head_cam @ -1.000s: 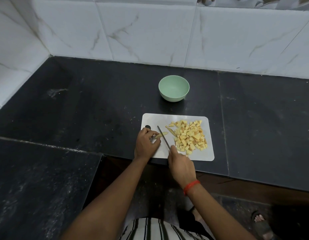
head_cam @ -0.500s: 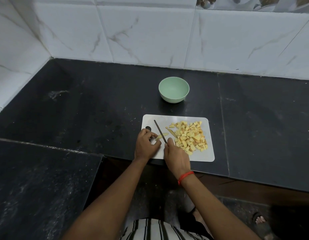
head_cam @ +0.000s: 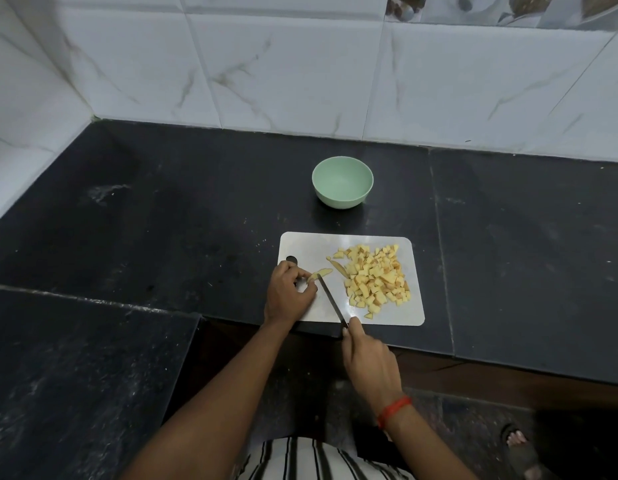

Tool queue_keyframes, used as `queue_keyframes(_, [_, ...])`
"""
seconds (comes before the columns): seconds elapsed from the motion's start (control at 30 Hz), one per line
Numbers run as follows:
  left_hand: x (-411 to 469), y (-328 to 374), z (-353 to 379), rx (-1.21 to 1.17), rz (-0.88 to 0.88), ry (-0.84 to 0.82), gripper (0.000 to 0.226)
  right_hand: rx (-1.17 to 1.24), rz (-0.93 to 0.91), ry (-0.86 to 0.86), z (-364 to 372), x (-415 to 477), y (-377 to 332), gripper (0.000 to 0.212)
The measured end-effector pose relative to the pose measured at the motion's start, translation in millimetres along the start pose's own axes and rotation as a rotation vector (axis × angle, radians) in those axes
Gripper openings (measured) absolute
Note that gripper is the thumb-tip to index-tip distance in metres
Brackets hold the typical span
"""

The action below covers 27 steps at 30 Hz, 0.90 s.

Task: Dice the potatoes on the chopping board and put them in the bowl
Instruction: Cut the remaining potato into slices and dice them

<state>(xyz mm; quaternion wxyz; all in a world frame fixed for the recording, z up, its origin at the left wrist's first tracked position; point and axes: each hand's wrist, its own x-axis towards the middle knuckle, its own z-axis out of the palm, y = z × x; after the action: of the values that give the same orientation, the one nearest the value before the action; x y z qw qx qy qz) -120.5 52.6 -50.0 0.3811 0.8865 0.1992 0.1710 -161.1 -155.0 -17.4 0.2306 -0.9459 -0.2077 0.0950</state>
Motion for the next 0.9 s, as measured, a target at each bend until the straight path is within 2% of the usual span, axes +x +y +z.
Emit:
queue_keyframes(0.23, [-1.8, 2.8, -0.6, 0.006, 0.006, 0.013, 0.009, 0.020, -0.003, 0.071, 0.0, 24.2, -18.1, 0.013])
queue_keyframes(0.43, [-1.5, 3.0, -2.1, 0.005, 0.001, -0.001, 0.009, -0.056, -0.024, 0.021, 8.0, 54.9, -31.5, 0.018])
queue_keyframes(0.9, [-2.6, 1.5, -0.8, -0.007, 0.010, 0.009, 0.005, -0.118, -0.004, 0.010, 9.5, 54.5, -33.1, 0.018])
